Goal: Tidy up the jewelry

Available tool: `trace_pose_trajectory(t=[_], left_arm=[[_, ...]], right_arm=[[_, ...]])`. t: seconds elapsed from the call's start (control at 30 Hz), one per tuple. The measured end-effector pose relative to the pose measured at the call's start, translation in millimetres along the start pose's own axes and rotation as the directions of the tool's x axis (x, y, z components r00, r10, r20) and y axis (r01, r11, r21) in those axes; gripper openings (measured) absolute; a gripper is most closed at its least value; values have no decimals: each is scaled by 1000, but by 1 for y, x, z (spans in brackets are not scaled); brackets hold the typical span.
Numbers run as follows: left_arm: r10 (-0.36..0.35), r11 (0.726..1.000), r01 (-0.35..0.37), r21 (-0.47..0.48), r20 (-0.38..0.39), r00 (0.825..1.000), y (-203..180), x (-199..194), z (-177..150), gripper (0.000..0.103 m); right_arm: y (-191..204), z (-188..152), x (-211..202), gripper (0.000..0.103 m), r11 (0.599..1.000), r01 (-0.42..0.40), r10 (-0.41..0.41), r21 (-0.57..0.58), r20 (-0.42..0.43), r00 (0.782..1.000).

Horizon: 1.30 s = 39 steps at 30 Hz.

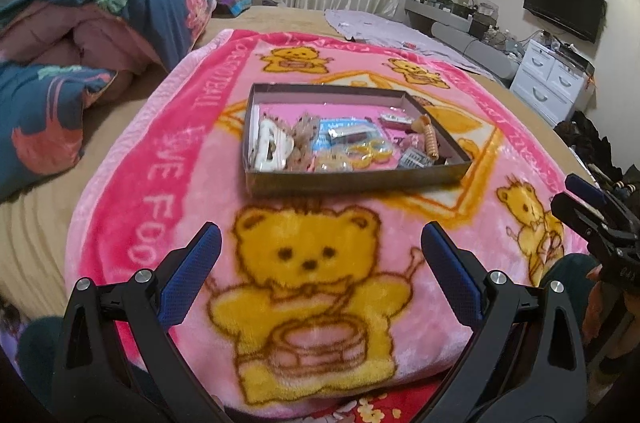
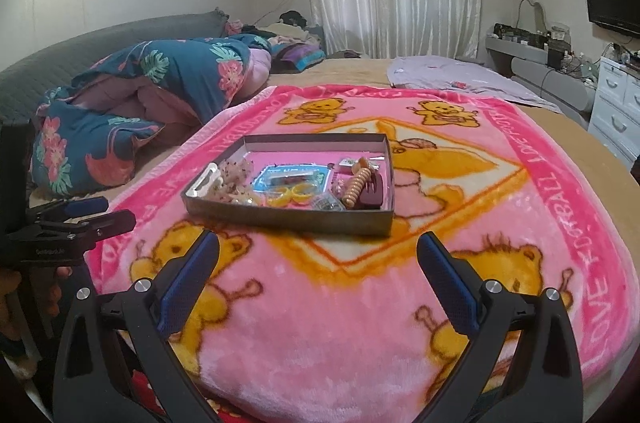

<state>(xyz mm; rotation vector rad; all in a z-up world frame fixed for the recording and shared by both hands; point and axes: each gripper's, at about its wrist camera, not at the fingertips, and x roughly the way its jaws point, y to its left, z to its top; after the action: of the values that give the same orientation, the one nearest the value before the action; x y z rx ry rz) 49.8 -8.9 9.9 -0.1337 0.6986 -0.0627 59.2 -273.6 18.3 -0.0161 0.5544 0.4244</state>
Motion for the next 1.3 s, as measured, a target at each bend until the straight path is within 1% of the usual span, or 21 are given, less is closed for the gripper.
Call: trace_pose_trajectory(t=[0.13, 0.27, 0.33, 0.5, 1.3], left_arm=[[19, 1000, -19, 10, 17, 1000, -1, 2, -8, 94], [9, 1000, -9, 5, 7, 1000, -1, 7, -10, 94], [7, 1000, -7, 3, 1, 1000, -1, 9, -11, 94], [8, 1000, -8, 3, -17, 1000, 0, 12, -12, 94], [12, 1000, -12, -3, -4, 1000, -1, 4, -9, 94]], right_arm=[[2, -8, 11, 99, 1000, -7, 7, 5, -34, 999], [2, -8, 17, 99, 1000, -19, 20, 25, -38, 999], [2, -9, 17, 99, 1000, -12, 13, 19, -40, 999], [-1, -8, 17, 99, 999, -8, 9, 32, -40, 999], [-1, -6, 12, 99, 1000, -5, 6, 24, -27, 1000]])
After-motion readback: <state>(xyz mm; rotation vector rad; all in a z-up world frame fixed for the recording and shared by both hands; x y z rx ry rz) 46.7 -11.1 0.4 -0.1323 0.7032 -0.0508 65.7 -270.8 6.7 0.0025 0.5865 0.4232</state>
